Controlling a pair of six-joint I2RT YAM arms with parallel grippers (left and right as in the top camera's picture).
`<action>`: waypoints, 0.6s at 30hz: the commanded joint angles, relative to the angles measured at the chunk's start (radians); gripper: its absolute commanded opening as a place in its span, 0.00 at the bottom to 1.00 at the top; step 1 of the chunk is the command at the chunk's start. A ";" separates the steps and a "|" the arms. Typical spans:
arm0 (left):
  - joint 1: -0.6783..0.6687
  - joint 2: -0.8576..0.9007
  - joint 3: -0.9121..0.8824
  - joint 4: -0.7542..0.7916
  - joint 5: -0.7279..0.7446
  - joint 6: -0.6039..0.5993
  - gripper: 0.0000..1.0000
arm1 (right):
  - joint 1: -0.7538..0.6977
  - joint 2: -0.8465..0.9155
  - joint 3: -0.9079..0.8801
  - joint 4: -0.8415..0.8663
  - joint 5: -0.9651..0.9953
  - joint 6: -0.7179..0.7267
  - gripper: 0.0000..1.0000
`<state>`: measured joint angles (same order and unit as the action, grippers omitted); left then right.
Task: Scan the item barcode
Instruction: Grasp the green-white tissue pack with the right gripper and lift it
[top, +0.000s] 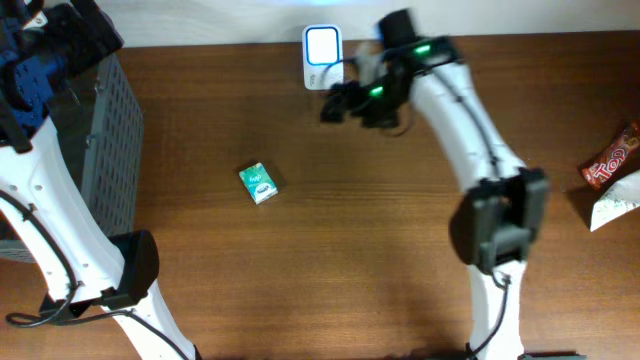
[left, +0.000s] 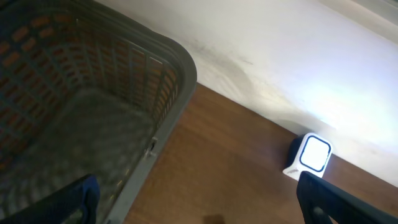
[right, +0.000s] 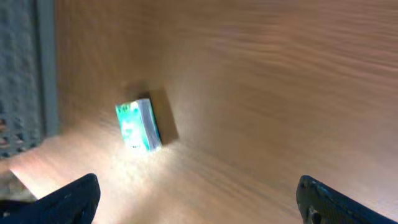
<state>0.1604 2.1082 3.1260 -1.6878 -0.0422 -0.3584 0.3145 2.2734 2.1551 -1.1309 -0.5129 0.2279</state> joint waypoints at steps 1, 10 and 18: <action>0.006 -0.014 0.003 0.000 -0.007 0.016 0.99 | 0.121 0.132 -0.004 0.058 -0.049 0.024 0.98; 0.006 -0.014 0.003 0.000 -0.007 0.016 0.99 | 0.271 0.238 -0.004 0.214 -0.051 0.083 0.57; 0.006 -0.014 0.003 0.000 -0.007 0.016 0.99 | 0.315 0.270 -0.008 0.211 -0.032 0.126 0.45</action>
<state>0.1604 2.1082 3.1260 -1.6875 -0.0422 -0.3584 0.5972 2.5206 2.1502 -0.9180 -0.5579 0.3359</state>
